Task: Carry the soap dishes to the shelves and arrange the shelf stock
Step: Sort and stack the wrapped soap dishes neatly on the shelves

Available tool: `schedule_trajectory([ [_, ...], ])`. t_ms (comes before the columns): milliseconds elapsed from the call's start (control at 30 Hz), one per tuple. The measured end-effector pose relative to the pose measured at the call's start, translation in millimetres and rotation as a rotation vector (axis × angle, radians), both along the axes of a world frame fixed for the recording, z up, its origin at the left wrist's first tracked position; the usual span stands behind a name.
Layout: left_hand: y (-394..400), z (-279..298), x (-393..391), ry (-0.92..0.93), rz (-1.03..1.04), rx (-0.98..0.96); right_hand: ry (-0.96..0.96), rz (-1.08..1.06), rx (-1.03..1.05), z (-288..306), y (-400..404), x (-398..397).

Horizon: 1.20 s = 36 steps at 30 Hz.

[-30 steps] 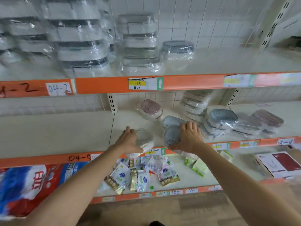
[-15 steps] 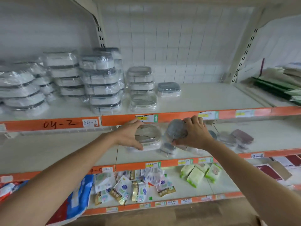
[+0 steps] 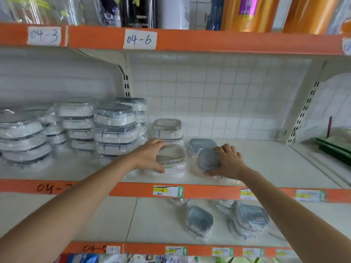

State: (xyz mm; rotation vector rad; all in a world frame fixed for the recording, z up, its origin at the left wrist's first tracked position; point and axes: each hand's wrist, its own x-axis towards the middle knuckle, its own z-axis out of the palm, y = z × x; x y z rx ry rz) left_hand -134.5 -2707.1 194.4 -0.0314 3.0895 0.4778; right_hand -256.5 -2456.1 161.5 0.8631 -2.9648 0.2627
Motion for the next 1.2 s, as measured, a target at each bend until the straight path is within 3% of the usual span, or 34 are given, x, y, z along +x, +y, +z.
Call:
schedule_trajectory([
  [100,-1.7,1.0,-19.9,-0.049,-0.006,-0.02,-0.034,0.008,-0.043,5.9,-0.2,-33.9],
  [300,-0.9,-6.5,-37.6,-0.133,-0.033,-0.244,-0.065,0.061,-0.104,16.2,-29.9,-98.7],
  [633,4.8,-10.7,-46.2,-0.162,0.0,-0.369,-0.177,0.187,0.158,10.9,-60.9,-140.5],
  [767,14.5,-10.0,-38.7,-0.075,-0.026,-0.416,-0.061,0.207,0.081,9.0,-55.0,-120.8],
  [867,27.7,-11.1,-26.5,0.088,-0.094,-0.422,0.016,0.236,0.015,9.1,-42.7,-88.6],
  [1000,52.0,-24.2,2.7,0.252,-0.243,-0.291,0.073,0.289,-0.05,0.2,-21.6,-24.9],
  [1100,66.7,-55.8,30.6,0.254,-0.367,-0.228,0.009,0.295,-0.122,-23.4,-2.9,28.9],
  [1200,74.4,-103.6,52.1,0.087,-0.38,-0.279,0.013,0.323,-0.056,-64.3,14.4,69.2],
])
